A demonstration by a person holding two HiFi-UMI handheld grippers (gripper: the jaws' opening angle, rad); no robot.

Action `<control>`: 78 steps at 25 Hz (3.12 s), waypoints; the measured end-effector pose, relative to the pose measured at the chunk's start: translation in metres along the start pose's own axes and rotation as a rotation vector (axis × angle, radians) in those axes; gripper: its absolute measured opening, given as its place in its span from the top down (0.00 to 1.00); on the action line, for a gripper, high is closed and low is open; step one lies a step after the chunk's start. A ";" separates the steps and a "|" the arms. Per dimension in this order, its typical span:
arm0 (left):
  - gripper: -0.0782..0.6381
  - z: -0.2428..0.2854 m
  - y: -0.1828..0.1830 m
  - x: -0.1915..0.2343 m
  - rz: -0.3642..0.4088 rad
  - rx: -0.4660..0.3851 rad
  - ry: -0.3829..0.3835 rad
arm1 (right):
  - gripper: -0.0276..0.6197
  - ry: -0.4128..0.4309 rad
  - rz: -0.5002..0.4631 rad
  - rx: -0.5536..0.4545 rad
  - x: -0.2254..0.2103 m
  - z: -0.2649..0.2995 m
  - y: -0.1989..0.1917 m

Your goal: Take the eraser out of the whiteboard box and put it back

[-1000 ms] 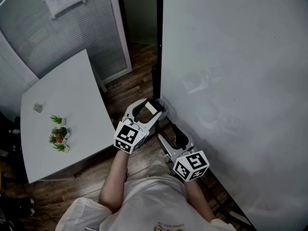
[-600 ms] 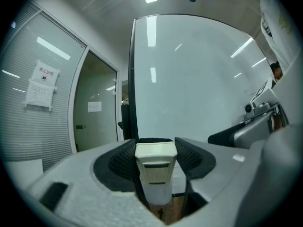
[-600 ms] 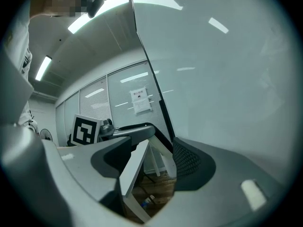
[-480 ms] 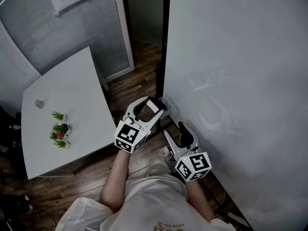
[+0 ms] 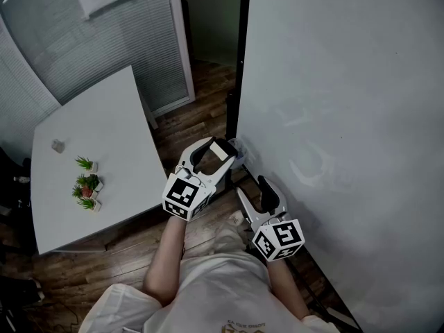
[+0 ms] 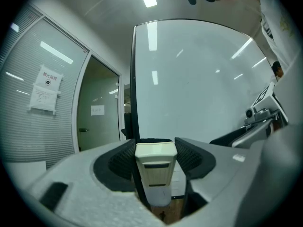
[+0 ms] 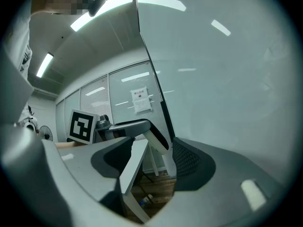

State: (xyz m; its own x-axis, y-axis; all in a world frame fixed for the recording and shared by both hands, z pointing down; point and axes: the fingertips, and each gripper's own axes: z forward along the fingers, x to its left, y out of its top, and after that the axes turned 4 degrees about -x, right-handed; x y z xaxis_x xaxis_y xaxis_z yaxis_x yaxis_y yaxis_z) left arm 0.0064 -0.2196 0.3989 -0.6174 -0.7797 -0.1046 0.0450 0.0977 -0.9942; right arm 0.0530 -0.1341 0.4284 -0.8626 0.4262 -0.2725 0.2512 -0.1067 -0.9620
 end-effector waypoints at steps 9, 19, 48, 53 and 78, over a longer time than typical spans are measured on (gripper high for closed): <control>0.53 -0.019 0.009 -0.005 0.003 -0.009 0.015 | 0.54 -0.004 -0.026 -0.007 0.004 -0.006 0.007; 0.53 -0.055 0.014 -0.006 -0.008 -0.019 0.070 | 0.54 0.001 -0.046 0.001 0.013 -0.009 0.008; 0.53 -0.043 0.017 0.007 -0.005 -0.038 0.034 | 0.55 -0.012 -0.037 0.005 0.016 0.003 0.003; 0.53 -0.033 0.015 0.010 -0.015 -0.039 0.014 | 0.55 -0.018 -0.034 0.013 0.013 0.009 0.001; 0.53 0.005 0.000 0.013 -0.049 -0.026 -0.040 | 0.55 -0.009 -0.008 0.036 0.001 0.020 -0.008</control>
State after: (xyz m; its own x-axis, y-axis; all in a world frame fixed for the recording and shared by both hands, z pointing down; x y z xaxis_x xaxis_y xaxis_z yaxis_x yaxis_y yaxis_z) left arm 0.0018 -0.2328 0.3973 -0.5868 -0.8077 -0.0572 -0.0052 0.0744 -0.9972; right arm 0.0418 -0.1511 0.4353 -0.8685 0.4188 -0.2652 0.2290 -0.1355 -0.9639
